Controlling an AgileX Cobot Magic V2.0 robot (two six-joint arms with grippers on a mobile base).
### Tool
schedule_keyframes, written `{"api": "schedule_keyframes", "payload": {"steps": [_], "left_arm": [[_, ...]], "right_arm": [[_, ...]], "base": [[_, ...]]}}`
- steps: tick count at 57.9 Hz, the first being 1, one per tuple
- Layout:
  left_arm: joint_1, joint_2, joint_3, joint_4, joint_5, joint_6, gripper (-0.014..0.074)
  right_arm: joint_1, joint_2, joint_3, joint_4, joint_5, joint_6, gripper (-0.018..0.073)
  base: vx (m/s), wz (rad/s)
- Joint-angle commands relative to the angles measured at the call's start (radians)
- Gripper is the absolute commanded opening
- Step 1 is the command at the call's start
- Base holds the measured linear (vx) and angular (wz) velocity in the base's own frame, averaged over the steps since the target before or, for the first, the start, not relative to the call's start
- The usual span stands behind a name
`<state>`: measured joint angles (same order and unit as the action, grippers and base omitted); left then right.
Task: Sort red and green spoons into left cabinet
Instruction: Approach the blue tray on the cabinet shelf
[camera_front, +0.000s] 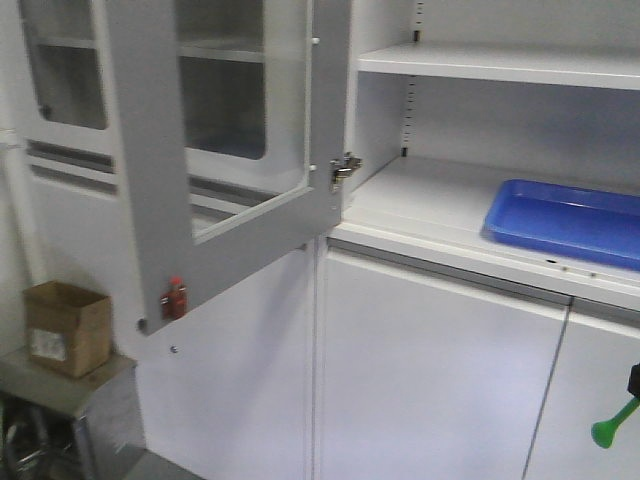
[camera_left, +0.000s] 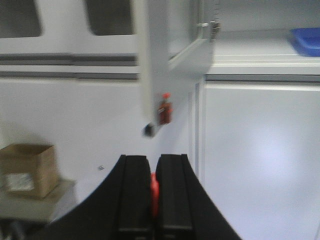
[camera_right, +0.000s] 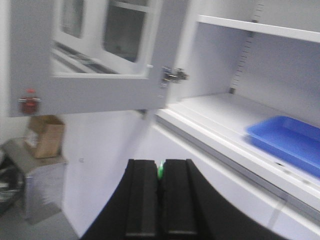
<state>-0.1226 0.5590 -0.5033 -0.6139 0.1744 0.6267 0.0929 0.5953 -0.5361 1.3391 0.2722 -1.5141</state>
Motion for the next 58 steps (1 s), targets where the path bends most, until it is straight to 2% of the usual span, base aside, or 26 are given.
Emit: {"api": "schedule_keyframes", "payload": {"steps": [1,25,58], "left_arm": [[-0.007,0.002,-0.029,-0.019,-0.074,-0.001,-0.0003],[-0.007,0.002,-0.029,-0.019,-0.074,-0.001,-0.0003],[-0.007,0.002,-0.029,-0.019,-0.074,-0.001,-0.0003]], "right_arm": [[-0.005,0.000,-0.031,0.023,-0.013,0.001,-0.0003],[-0.005,0.000,-0.031,0.023,-0.013,0.001,-0.0003],[-0.005,0.000,-0.031,0.023,-0.013,0.001,-0.0003]], "base": [[0.28,-0.72],[0.26,-0.56],[0.26,-0.24]]}}
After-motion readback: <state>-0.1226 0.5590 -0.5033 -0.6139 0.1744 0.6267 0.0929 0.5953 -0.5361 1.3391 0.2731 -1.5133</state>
